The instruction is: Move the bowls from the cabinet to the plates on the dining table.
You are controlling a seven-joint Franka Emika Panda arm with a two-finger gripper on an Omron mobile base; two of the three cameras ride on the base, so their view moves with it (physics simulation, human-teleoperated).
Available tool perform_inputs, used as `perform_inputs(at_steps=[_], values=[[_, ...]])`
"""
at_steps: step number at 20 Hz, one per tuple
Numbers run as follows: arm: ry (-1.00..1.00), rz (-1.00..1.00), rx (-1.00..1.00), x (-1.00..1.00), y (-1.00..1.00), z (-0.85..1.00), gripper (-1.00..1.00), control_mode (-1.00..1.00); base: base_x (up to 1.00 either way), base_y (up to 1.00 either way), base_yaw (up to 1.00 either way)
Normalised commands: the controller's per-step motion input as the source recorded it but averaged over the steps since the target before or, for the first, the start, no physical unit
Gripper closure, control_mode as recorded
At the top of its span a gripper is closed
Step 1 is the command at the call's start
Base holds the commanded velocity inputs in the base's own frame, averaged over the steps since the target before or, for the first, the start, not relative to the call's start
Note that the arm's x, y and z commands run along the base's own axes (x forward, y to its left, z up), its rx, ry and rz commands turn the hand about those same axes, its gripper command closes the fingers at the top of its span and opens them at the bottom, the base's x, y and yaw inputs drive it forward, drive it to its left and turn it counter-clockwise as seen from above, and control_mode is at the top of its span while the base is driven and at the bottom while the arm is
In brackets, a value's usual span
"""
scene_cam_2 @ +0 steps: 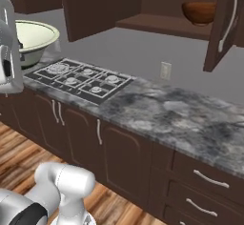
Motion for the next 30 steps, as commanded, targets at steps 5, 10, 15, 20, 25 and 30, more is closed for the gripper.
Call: perform_inputs(at_steps=[5, 10, 15, 20, 25, 30], values=[[0.0, 0.0, 0.0, 0.0, 0.0, 0.0, 1.0, 1.0, 0.0, 0.0, 0.25], [0.0, 0.0, 0.0, 0.0, 0.0, 0.0, 1.0, 1.0, 0.0, 0.0, 0.25], [0.0, 0.0, 0.0, 0.0, 0.0, 0.0, 1.0, 1.0, 0.0, 0.0, 0.25], [0.0, 0.0, 0.0, 0.0, 0.0, 0.0, 1.0, 1.0, 0.0, 0.0, 0.25], [0.0, 0.0, 0.0, 0.0, 0.0, 0.0, 1.0, 1.0, 0.0, 0.0, 0.25], [0.0, 0.0, 0.0, 0.0, 0.0, 0.0, 1.0, 1.0, 0.0, 0.0, 0.25]])
